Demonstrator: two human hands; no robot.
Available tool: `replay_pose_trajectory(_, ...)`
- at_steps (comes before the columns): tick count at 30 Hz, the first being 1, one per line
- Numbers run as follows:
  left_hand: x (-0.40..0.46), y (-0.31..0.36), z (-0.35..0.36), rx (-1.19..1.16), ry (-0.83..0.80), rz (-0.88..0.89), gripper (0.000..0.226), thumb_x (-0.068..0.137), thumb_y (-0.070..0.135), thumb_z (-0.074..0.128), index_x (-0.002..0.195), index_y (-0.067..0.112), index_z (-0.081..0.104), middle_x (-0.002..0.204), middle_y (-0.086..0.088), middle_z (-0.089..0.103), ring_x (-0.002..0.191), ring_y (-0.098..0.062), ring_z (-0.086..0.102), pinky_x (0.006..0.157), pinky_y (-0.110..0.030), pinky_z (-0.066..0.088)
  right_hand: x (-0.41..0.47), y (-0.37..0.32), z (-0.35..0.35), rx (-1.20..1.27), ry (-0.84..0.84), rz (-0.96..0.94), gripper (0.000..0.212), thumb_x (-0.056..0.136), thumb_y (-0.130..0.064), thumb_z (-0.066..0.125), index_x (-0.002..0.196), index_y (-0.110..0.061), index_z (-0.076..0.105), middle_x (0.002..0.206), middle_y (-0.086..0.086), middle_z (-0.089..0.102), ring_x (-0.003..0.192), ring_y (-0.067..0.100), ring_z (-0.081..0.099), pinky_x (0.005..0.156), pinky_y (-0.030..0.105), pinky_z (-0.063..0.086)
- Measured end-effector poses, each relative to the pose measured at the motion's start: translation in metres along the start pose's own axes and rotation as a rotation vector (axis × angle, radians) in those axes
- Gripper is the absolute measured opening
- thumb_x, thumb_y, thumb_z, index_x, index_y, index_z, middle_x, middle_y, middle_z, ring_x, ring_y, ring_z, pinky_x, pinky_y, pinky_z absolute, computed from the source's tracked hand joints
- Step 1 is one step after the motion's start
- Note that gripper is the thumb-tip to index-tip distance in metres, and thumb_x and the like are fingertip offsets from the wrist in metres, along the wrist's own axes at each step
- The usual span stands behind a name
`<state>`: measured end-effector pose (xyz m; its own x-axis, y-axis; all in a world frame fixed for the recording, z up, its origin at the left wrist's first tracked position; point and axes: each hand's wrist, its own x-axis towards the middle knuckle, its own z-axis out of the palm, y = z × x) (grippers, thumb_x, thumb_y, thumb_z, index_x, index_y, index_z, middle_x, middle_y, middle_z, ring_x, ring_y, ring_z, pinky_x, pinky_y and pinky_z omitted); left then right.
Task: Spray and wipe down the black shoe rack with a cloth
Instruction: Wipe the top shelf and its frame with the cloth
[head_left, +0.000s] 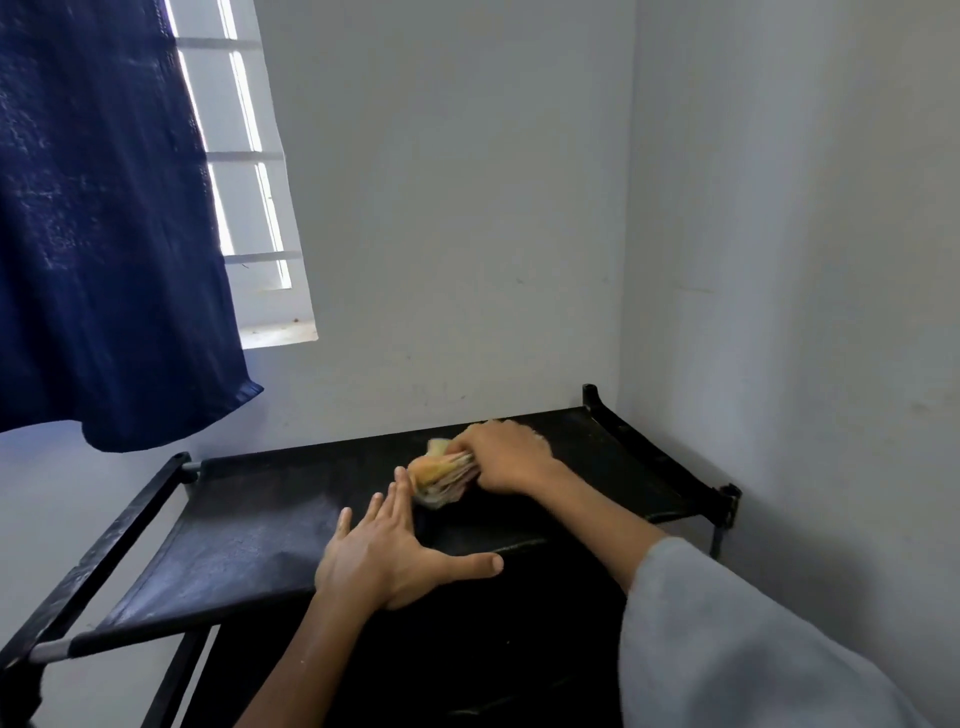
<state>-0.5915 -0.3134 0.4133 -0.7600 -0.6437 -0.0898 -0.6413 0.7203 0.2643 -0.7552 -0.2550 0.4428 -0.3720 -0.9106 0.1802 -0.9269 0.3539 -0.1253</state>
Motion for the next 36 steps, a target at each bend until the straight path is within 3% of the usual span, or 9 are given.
replay_pose_trajectory(4,-0.004,0.001,-0.003,-0.010,0.026,0.016,0.146,0.040,0.098,0.040,0.149,0.018,-0.017,0.159,0.004,-0.004,0.145,-0.010,-0.002,0.118,-0.042,-0.005,-0.038,0.004,-0.021,0.113,-0.218,-0.086,0.048,0.084,-0.003,0.058,0.122,-0.032,0.061,0.119,-0.003,0.063,0.106,0.019,0.058,0.087,0.034,0.047)
replay_pose_trajectory(9,-0.013,0.008,-0.007,0.014,0.023,-0.036,0.144,0.042,0.097,0.040,0.149,0.018,-0.014,0.159,0.001,0.004,0.146,-0.012,-0.001,0.118,-0.040,-0.004,-0.078,0.063,-0.055,0.139,-0.315,0.029,0.035,0.079,-0.001,0.066,0.107,-0.023,0.068,0.096,-0.004,0.065,0.096,0.017,0.061,0.083,0.031,0.049)
replay_pose_trajectory(12,-0.015,0.011,-0.008,0.025,0.026,-0.043,0.143,0.043,0.097,0.038,0.150,0.017,-0.012,0.159,0.001,0.006,0.146,-0.012,0.002,0.118,-0.040,-0.003,-0.087,0.094,-0.062,0.108,-0.248,0.164,0.037,0.077,-0.001,0.066,0.108,-0.021,0.067,0.095,-0.002,0.065,0.096,0.020,0.061,0.073,0.027,0.045)
replay_pose_trajectory(16,-0.015,0.019,-0.005,0.050,0.022,-0.013,0.151,0.033,0.101,0.027,0.150,0.013,-0.009,0.159,-0.001,0.003,0.146,-0.014,0.004,0.119,-0.043,-0.003,-0.075,0.076,-0.039,-0.002,-0.021,0.165,0.028,0.082,-0.025,0.065,0.110,-0.025,0.065,0.109,0.003,0.066,0.102,0.025,0.062,0.074,0.029,0.043)
replay_pose_trajectory(20,-0.010,0.059,0.011,0.029,0.093,0.070,0.146,0.041,0.101,0.030,0.151,0.011,-0.005,0.160,-0.002,0.002,0.146,-0.014,0.004,0.119,-0.044,-0.001,-0.077,0.072,-0.037,0.082,-0.031,0.104,0.044,0.081,-0.012,0.066,0.120,-0.030,0.061,0.112,0.000,0.063,0.104,0.023,0.060,0.082,0.033,0.048)
replay_pose_trajectory(22,-0.005,0.077,0.019,0.027,0.112,0.094,0.142,0.046,0.100,0.030,0.151,0.010,-0.002,0.160,-0.002,0.004,0.146,-0.015,0.004,0.119,-0.044,0.000,-0.089,0.083,-0.043,0.182,-0.083,0.055,0.037,0.080,-0.010,0.065,0.112,-0.029,0.065,0.102,-0.003,0.065,0.098,0.019,0.061,0.082,0.032,0.048)
replay_pose_trajectory(25,0.006,0.080,0.022,0.030,0.104,0.041,0.142,0.046,0.100,0.032,0.151,0.010,-0.001,0.160,-0.003,0.005,0.147,-0.017,0.002,0.119,-0.043,-0.001,-0.102,0.098,-0.041,0.184,-0.125,0.016,0.037,0.080,-0.007,0.063,0.108,-0.032,0.065,0.104,-0.003,0.066,0.097,0.015,0.060,0.086,0.034,0.049)
replay_pose_trajectory(30,0.012,0.074,0.022,0.084,0.000,-0.011,0.143,0.042,0.102,0.021,0.151,0.014,-0.006,0.159,-0.003,-0.006,0.146,-0.019,-0.007,0.118,-0.044,-0.004,-0.082,0.109,-0.024,0.084,0.003,0.046,0.025,0.084,-0.013,0.059,0.099,-0.032,0.063,0.101,-0.004,0.065,0.094,0.017,0.060,0.082,0.039,0.051)
replay_pose_trajectory(36,0.010,0.076,0.022,0.116,-0.022,-0.006,0.140,0.040,0.100,0.012,0.150,0.017,-0.010,0.158,-0.001,-0.013,0.146,-0.019,-0.011,0.118,-0.042,-0.005,-0.034,0.114,-0.004,0.009,0.180,0.159,0.025,0.086,-0.007,0.057,0.104,-0.023,0.063,0.107,0.003,0.064,0.097,0.024,0.061,0.072,0.032,0.047)
